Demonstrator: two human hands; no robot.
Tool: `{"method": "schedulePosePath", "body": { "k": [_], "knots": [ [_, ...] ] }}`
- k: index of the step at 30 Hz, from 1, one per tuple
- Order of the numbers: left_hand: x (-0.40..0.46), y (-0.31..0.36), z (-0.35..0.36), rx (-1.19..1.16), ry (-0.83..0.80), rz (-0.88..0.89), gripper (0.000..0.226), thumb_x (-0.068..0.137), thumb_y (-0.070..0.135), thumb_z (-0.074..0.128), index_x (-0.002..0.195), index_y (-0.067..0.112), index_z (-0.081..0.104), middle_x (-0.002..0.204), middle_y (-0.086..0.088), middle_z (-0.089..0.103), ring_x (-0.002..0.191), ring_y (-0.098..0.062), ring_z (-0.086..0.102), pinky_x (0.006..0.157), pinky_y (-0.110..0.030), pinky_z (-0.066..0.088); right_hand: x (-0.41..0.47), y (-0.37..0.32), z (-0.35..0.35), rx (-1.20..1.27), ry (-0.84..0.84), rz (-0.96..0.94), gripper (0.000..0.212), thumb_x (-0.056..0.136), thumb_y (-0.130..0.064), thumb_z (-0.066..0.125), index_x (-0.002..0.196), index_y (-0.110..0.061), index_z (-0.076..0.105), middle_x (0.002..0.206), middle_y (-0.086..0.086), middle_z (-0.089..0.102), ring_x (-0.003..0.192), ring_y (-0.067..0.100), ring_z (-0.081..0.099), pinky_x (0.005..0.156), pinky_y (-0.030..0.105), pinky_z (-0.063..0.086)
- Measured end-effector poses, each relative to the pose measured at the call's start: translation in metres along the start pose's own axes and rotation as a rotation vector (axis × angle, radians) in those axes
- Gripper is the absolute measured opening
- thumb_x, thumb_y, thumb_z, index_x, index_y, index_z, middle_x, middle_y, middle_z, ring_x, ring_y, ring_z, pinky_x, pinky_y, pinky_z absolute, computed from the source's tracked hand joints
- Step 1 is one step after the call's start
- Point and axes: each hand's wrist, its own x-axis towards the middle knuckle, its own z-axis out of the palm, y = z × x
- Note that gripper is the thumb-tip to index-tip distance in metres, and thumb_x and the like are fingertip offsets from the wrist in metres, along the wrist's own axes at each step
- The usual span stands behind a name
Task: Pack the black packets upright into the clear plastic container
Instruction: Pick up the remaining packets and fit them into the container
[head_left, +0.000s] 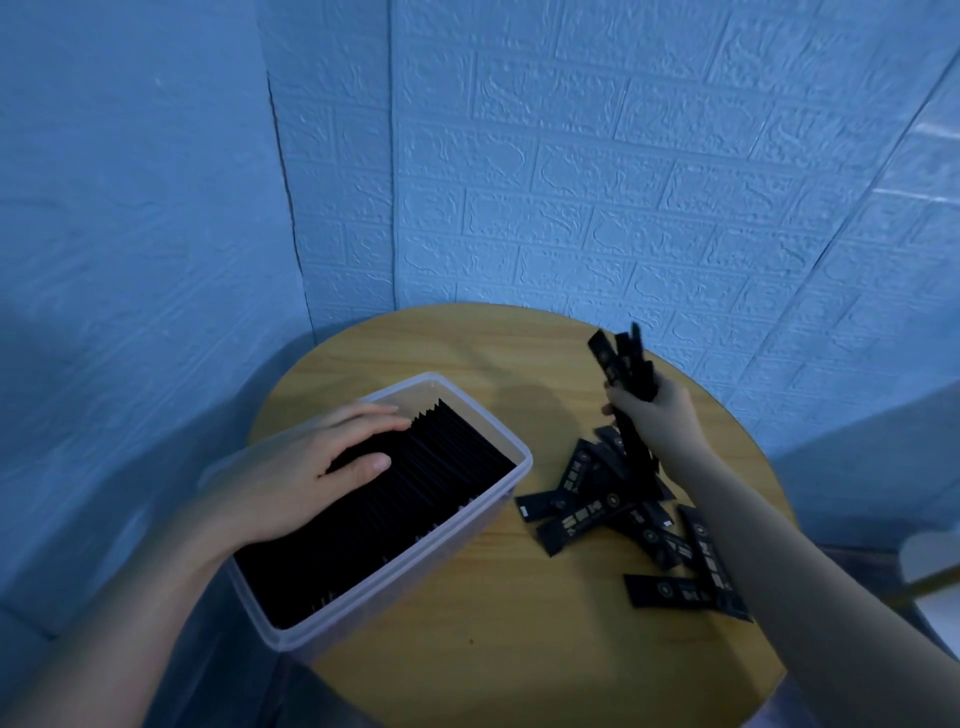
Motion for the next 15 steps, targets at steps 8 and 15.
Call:
{"method": "schedulePosePath", "body": {
  "k": [8, 15],
  "knots": [
    [-0.001, 0.000, 0.000, -0.013, 0.007, 0.005, 0.057, 0.081, 0.081, 0.024, 0.131, 0.061, 0.039, 0.141, 0.048, 0.022, 0.132, 0.018, 0.028, 0.112, -0.027, 0.031, -0.049, -0.003, 0.007, 0.537, 0.076, -0.188, 0.022, 0.091, -0.001, 0.061, 0.113, 0.004, 0.058, 0.105, 0.012, 0.070, 0.097, 0.024, 0.070, 0.086, 0.032, 0.055],
    [0.000, 0.000, 0.000, -0.009, 0.001, -0.005, 0.057, 0.080, 0.080, 0.024, 0.131, 0.061, 0.038, 0.143, 0.046, 0.023, 0.133, 0.016, 0.028, 0.113, -0.030, 0.032, -0.075, 0.019, 0.016, 0.413, -0.096, -0.303, 0.055, 0.090, 0.009, 0.057, 0.138, -0.015, 0.043, 0.109, 0.010, 0.068, 0.099, 0.028, 0.067, 0.087, 0.036, 0.056]
  ]
}}
